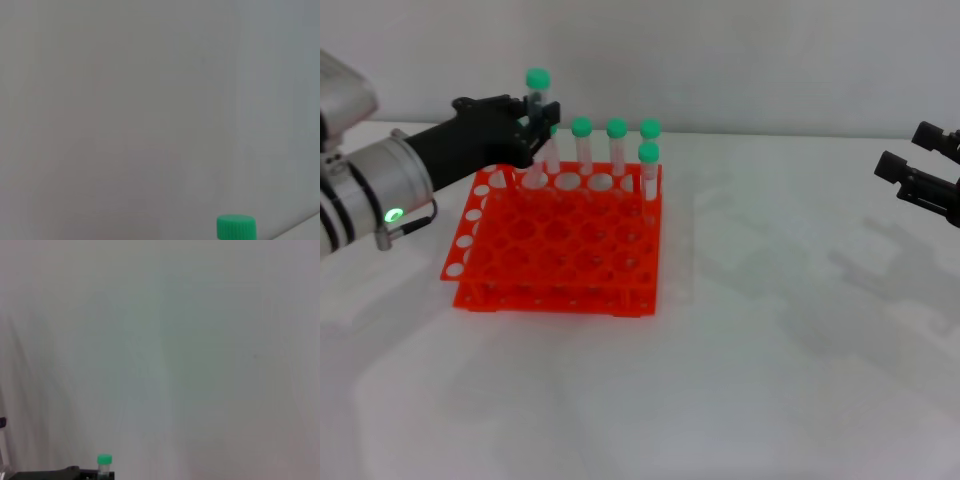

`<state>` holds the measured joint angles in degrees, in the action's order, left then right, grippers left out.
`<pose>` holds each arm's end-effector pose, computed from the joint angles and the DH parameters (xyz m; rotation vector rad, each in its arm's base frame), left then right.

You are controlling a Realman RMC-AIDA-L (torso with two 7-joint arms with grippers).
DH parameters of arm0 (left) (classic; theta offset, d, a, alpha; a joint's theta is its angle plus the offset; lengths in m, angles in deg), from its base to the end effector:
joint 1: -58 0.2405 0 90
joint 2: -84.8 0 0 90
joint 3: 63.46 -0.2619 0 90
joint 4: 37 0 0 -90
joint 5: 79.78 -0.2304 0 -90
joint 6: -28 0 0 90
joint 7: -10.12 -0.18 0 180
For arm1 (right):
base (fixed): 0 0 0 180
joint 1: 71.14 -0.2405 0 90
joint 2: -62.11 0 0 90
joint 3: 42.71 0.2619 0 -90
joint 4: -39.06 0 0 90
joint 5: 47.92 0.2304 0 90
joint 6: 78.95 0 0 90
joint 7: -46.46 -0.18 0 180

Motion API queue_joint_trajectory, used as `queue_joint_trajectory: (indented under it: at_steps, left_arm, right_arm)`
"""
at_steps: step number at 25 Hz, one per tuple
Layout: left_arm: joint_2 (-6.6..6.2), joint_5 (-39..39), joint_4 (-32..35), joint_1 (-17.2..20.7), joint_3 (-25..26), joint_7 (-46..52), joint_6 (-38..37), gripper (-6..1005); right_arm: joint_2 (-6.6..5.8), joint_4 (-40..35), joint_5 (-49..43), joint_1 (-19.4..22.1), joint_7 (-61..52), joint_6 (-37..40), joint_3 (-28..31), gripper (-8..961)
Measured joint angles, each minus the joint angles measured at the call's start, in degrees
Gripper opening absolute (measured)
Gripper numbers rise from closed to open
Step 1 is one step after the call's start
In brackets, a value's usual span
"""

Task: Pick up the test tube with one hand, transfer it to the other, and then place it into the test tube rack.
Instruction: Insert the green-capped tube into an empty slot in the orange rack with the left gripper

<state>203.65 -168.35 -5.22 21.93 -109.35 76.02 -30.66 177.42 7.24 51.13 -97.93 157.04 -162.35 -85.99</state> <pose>-0.2467 0.4665 -0.0084 -2.2093 -0.4985 -0.7031 0.2625 0.3966 0.0371 -2.2327 0.5124 1.0863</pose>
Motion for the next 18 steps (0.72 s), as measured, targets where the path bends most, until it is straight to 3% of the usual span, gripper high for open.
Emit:
queue_joint_trajectory:
  at_steps: [18]
  left_arm:
    - [0.35, 4.71, -8.77, -5.43, -0.2, -14.53, 3.15, 248]
  right_arm:
    - [0.0, 1.02, 0.01, -0.57, 0.14, 1.14, -0.41, 860]
